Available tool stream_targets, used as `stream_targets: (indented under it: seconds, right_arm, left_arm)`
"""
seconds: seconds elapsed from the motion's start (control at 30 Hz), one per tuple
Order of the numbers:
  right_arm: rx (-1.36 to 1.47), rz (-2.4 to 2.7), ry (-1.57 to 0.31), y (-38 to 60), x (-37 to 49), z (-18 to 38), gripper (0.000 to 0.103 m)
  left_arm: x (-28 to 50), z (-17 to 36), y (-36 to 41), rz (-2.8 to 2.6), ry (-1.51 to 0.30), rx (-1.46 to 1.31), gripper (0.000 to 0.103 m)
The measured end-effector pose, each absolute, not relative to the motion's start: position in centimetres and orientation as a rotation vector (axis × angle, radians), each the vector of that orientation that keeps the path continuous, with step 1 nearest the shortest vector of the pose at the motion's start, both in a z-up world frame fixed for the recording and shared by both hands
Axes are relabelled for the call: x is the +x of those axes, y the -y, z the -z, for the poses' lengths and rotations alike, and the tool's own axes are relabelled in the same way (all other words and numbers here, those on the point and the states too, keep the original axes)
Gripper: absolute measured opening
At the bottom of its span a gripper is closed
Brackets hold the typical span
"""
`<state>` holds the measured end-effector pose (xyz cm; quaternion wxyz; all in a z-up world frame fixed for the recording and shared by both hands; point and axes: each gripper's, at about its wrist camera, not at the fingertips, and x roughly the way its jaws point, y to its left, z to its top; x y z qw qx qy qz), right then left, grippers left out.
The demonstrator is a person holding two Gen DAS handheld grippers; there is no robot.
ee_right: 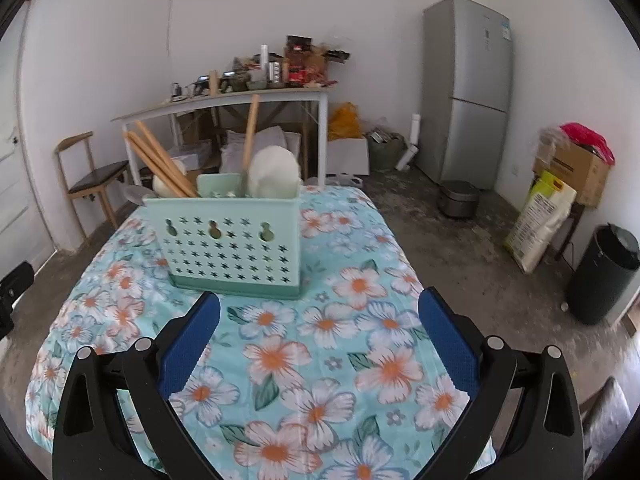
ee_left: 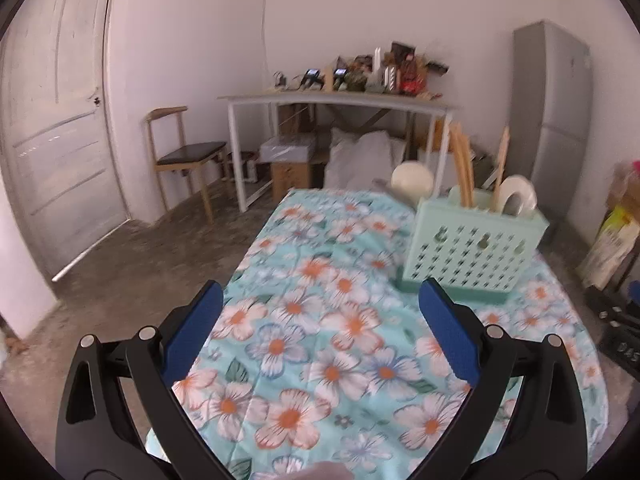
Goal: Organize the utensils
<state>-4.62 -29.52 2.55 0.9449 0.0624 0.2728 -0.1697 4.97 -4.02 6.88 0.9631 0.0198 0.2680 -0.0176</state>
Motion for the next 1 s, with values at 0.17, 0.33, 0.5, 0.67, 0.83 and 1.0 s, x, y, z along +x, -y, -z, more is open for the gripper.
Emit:
stream_targets:
  seconds: [0.17,0.33,0.5,0.67,0.83,1.0]
  right_arm:
    - [0.132,0.392,-0.566,30.2,-4.7,-2.5,0.097]
    - [0.121,0.419,-0.554,30.3,-4.8,-2.7,0.097]
    - [0.105,0.428,-0.549,30.3,-4.7,-2.7,0.097]
    - [0.105,0.425,-0.555,30.4,-4.4,-2.5,0.097]
    - [0.095,0.420,-0.556,30.2,-4.0,-2.3,0.097]
    - [0.089,0.412,-0.557,30.1,-3.8,-2.3,0.097]
  left_arm:
    - [5.2,-6.1,4.4,0.000,-0.601,0.046,0.095]
    - [5.1,-6.0,4.7,-0.040,-0.608,0.063,0.095]
    - [5.2,-6.1,4.7,-0.071,-0.618,0.073,0.095]
    - [5.4,-6.0,4.7,-0.093,-0.633,0.075,0.095]
    - [5.4,-5.9,5.0,-0.084,-0.633,0.086,0.095]
    - [5.4,-6.0,5.2,-0.080,-0.632,0.093,0.095]
